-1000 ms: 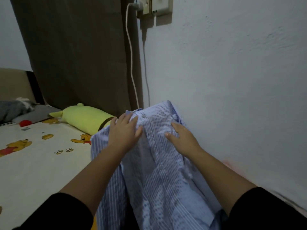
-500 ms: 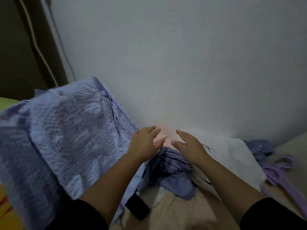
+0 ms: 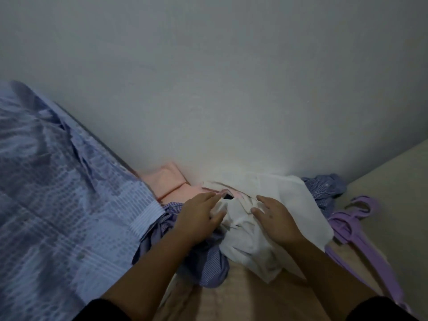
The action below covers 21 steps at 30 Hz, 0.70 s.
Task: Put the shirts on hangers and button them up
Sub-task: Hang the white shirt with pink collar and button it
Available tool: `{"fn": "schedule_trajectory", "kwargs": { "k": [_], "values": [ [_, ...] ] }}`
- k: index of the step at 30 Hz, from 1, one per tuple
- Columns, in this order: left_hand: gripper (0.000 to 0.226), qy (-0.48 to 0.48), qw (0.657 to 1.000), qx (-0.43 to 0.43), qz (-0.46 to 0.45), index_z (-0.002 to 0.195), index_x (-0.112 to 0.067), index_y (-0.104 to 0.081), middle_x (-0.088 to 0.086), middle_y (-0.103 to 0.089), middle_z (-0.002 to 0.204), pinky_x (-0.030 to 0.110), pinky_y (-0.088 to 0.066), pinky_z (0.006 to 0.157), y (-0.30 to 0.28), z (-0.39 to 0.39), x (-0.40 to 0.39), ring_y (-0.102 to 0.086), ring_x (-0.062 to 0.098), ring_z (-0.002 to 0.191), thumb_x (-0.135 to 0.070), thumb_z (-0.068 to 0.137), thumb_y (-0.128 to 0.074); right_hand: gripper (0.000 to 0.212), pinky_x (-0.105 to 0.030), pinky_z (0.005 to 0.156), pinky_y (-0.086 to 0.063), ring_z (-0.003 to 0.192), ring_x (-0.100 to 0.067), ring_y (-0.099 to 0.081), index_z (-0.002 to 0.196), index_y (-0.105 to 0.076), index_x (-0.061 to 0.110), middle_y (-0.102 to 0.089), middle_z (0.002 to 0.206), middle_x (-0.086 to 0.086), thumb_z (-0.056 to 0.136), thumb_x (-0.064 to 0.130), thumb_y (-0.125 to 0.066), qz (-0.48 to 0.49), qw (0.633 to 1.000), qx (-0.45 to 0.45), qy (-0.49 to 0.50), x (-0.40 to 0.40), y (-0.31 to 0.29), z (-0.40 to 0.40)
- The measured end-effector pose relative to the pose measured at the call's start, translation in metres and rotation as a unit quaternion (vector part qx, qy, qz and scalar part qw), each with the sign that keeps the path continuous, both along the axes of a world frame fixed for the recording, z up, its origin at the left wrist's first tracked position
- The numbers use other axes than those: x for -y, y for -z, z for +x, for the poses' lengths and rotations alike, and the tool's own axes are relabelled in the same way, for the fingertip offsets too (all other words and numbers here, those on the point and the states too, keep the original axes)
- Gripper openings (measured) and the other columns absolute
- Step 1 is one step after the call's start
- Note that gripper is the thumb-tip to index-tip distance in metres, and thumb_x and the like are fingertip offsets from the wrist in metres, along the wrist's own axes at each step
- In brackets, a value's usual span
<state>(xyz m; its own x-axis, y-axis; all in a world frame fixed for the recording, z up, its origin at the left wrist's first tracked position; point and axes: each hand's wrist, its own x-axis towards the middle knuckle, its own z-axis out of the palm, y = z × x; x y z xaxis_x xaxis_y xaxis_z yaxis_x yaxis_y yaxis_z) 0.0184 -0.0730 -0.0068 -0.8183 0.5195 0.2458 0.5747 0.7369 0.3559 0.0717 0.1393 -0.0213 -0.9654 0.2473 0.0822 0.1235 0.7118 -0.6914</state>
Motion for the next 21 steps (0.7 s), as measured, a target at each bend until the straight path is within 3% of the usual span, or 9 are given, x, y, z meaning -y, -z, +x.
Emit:
{"fn": "schedule_trajectory", "kwargs": {
  "k": [5, 7, 9, 11, 17, 21],
  "values": [
    [0.064, 0.030, 0.999, 0.006, 0.014, 0.128, -0.016, -0.060, 0.002, -0.060, 0.130, 0.036, -0.043, 0.100, 0.028, -0.036, -0.041, -0.054, 0.021, 0.119, -0.050, 0.083, -0.029, 0.047, -0.030, 0.107, -0.031, 0.124, -0.023, -0.047, 0.128, -0.057, 0.015, -0.056, 0.132, -0.005, 0.087, 0.038, -0.059, 0.034, 0.999, -0.016, -0.001, -0.030, 0.025, -0.018],
    [0.045, 0.026, 0.999, 0.008, 0.019, 0.122, -0.014, -0.064, 0.006, -0.063, 0.127, 0.034, -0.043, 0.098, 0.040, -0.052, -0.054, -0.057, 0.024, 0.115, -0.032, 0.089, -0.040, 0.045, -0.025, 0.097, -0.031, 0.120, -0.022, -0.050, 0.121, -0.063, 0.018, -0.060, 0.126, -0.002, 0.083, 0.039, -0.054, 0.057, 0.997, -0.043, 0.002, -0.031, 0.030, -0.024],
    [0.032, 0.019, 0.999, 0.008, 0.030, 0.113, -0.013, -0.070, 0.007, -0.063, 0.125, 0.028, -0.038, 0.098, 0.050, -0.067, -0.062, -0.057, 0.025, 0.115, -0.009, 0.086, -0.054, 0.042, -0.028, 0.089, -0.036, 0.109, -0.025, -0.057, 0.111, -0.070, 0.018, -0.067, 0.115, -0.002, 0.079, 0.040, -0.053, 0.070, 0.994, -0.089, 0.001, -0.026, 0.033, -0.032],
    [0.028, 0.015, 0.999, 0.017, 0.029, 0.103, -0.013, -0.074, 0.009, -0.064, 0.125, 0.023, -0.033, 0.096, 0.055, -0.081, -0.067, -0.056, 0.026, 0.116, -0.002, 0.082, -0.058, 0.040, -0.034, 0.082, -0.046, 0.095, -0.027, -0.064, 0.102, -0.073, 0.017, -0.071, 0.103, -0.003, 0.078, 0.040, -0.051, 0.073, 0.988, -0.132, -0.009, -0.020, 0.037, -0.041],
    [0.023, 0.055, 0.998, 0.010, -0.015, 0.080, -0.014, -0.078, 0.010, -0.069, 0.115, 0.019, -0.034, 0.087, 0.061, -0.107, -0.064, -0.061, 0.030, 0.105, -0.002, 0.073, -0.060, 0.035, -0.025, 0.083, -0.037, 0.103, -0.021, -0.059, 0.107, -0.071, 0.018, -0.069, 0.108, 0.001, 0.081, 0.033, -0.053, 0.053, 0.988, -0.141, -0.025, -0.014, 0.036, -0.053],
    [0.033, 0.086, 0.995, -0.012, -0.042, 0.101, -0.016, -0.076, 0.003, -0.069, 0.117, 0.034, -0.045, 0.088, 0.050, -0.106, -0.061, -0.060, 0.027, 0.108, -0.017, 0.079, -0.052, 0.037, -0.027, 0.087, -0.040, 0.105, -0.018, -0.058, 0.110, -0.070, 0.018, -0.068, 0.110, 0.002, 0.081, 0.033, -0.052, 0.040, 0.990, -0.134, -0.017, -0.014, 0.032, -0.050]
  ]
}}
